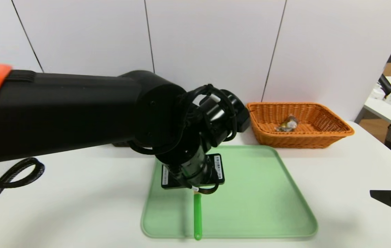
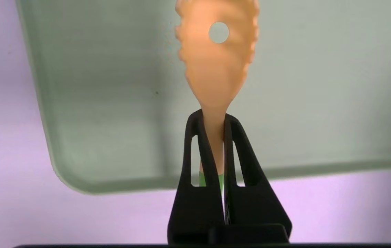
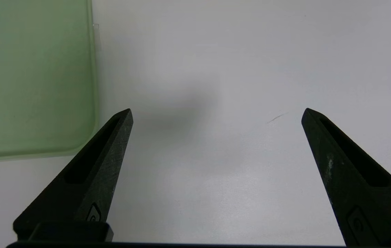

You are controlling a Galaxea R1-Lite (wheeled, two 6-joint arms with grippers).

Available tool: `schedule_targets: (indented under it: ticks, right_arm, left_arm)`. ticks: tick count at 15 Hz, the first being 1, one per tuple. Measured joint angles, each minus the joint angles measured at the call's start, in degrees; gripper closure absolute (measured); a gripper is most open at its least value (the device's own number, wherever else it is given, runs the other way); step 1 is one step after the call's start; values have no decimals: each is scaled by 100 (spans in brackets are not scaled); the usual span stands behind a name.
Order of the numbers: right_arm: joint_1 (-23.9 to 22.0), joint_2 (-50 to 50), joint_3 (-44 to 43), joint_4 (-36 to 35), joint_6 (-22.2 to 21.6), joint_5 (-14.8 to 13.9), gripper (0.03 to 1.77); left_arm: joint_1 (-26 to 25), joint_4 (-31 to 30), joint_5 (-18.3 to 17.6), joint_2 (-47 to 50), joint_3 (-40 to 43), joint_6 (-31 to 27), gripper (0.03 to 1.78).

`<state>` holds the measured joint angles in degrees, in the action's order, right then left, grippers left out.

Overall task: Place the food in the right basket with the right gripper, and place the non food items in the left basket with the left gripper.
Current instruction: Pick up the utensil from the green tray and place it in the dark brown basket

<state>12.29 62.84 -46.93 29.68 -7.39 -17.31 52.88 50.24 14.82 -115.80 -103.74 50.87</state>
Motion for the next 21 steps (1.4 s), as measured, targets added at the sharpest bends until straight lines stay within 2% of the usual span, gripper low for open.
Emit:
schedule_targets:
  ticks: [3, 6, 8, 10, 13, 18, 21]
  right_arm:
    - [5, -24, 91, 2, 6, 9, 11]
    - [17, -39, 113, 5, 17, 11, 11]
    - [68, -44, 102, 2, 15, 11, 11]
    - [96, -33, 74, -20, 22, 9, 11]
    - [127, -30, 71, -67, 22, 11, 11]
    - [132, -33, 101, -69, 20, 9, 11]
    - [135, -33, 134, -67, 15, 17, 11]
  left_arm:
    - [-38, 59, 39, 310, -243, -107, 173]
    - [-532, 28, 74, 500, -605, -528, 173]
    - [-972, -110, 267, 557, -833, -1069, 173]
    - [-1424, -680, 631, 571, -916, -1918, 173]
    - [-2055, -1620, 745, 480, -941, -3124, 173]
    - [-2940, -2849, 833, -18, -946, -4046, 173]
    - [-3327, -3150, 837, -391, -946, -4308, 173]
